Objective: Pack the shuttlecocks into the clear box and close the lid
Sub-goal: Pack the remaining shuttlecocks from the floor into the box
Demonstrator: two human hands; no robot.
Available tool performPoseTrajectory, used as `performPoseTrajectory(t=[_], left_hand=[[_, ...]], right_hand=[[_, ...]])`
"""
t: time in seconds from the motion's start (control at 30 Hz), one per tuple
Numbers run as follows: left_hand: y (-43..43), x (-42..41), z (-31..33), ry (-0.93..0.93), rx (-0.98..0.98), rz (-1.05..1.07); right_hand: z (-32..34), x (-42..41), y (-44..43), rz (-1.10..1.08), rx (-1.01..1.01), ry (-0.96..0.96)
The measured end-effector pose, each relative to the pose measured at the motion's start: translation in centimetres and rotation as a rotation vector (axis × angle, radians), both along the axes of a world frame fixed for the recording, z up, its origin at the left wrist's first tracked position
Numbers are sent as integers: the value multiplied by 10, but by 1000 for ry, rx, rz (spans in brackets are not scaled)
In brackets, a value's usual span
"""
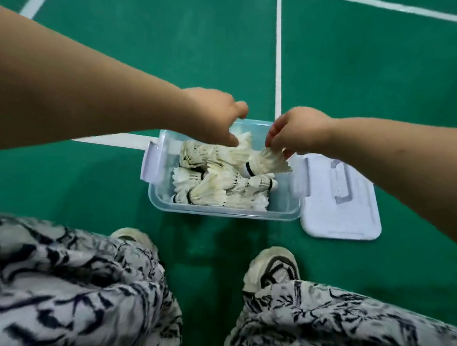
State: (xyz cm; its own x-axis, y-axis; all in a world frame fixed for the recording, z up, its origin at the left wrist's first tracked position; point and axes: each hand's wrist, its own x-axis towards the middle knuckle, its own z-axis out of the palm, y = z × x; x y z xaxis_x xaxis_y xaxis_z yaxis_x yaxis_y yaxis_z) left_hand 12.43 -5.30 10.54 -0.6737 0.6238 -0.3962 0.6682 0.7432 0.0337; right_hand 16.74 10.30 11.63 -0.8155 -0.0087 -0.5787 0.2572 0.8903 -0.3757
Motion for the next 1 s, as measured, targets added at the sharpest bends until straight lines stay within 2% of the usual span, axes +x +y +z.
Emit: performPoseTrajectory(t=[0.13,0.53,0.67,0.9,1.0], left_hand=[[-14,12,-27,-53,-91,-57],[-21,33,-66,-264,-153,-38],[-18,39,-75,-360,-80,-14],[-20,43,-85,-399,12,82],[-21,46,-87,-408,8,50]], right_hand=[[-29,9,-11,-32,-98,-68],[-82,22,-31,-125,-296,-181],[-88,23,-36,-86,-265,-146],[-99,28,-42,-54,-169,-78],[-95,26,-39,31,-129,-136]])
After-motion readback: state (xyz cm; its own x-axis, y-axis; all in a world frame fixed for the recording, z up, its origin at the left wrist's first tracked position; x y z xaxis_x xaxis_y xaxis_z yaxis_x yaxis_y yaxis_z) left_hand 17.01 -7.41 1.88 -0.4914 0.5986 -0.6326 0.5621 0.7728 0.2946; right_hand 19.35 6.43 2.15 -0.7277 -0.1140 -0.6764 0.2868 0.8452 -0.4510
